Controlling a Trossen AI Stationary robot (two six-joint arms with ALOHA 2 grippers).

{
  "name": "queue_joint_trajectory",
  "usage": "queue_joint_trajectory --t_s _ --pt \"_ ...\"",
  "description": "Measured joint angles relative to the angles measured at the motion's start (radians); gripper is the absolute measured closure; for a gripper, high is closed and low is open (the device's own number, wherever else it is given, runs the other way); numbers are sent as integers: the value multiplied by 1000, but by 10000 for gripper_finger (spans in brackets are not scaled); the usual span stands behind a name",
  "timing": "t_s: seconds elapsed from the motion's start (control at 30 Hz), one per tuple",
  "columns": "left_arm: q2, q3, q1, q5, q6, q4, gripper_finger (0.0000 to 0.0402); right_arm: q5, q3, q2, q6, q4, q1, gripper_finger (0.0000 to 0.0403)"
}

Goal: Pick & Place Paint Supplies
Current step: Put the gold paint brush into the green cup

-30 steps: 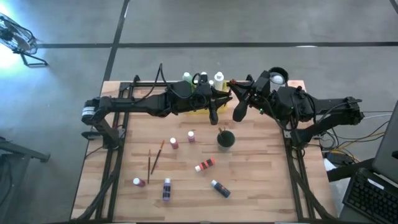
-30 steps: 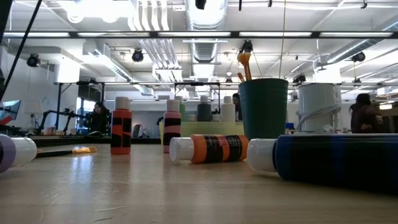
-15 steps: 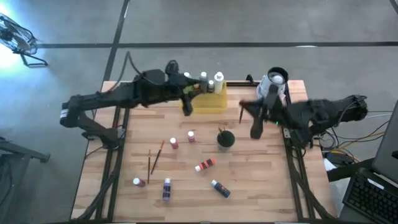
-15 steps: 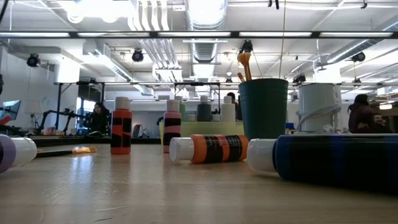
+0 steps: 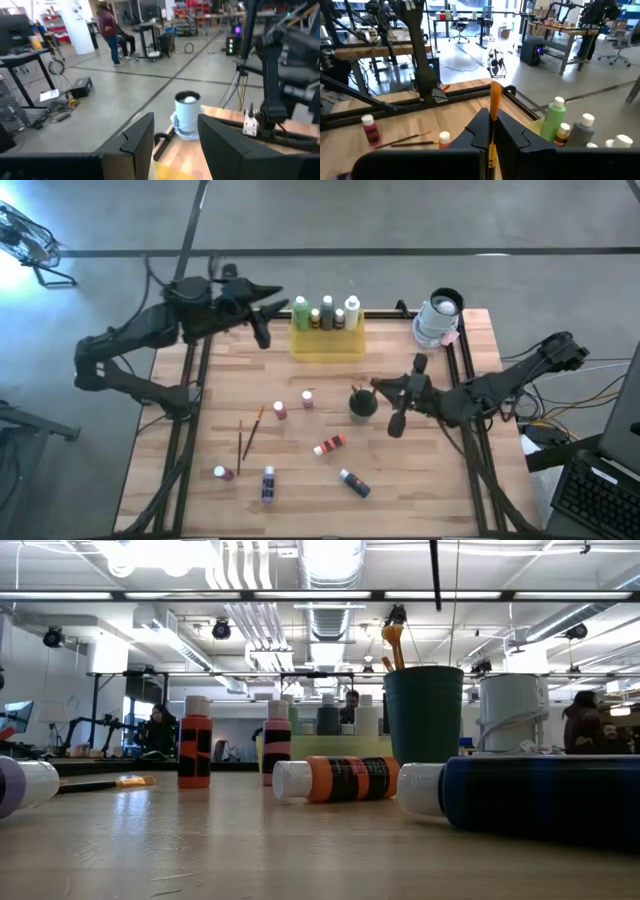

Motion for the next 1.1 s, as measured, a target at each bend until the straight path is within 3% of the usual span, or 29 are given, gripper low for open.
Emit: queue_joint_trajectory --t_s 0.3,0.57,1.1 --pt "-57 0 0 1 -45 13 243 -4 -141 0 11 73 -37 394" --pt "-57 0 0 3 -51 13 243 -67 -271 17 -8 279 -72 394" --pt "-51 0 0 -24 -51 13 243 -199 -356 165 -7 423 -150 394"
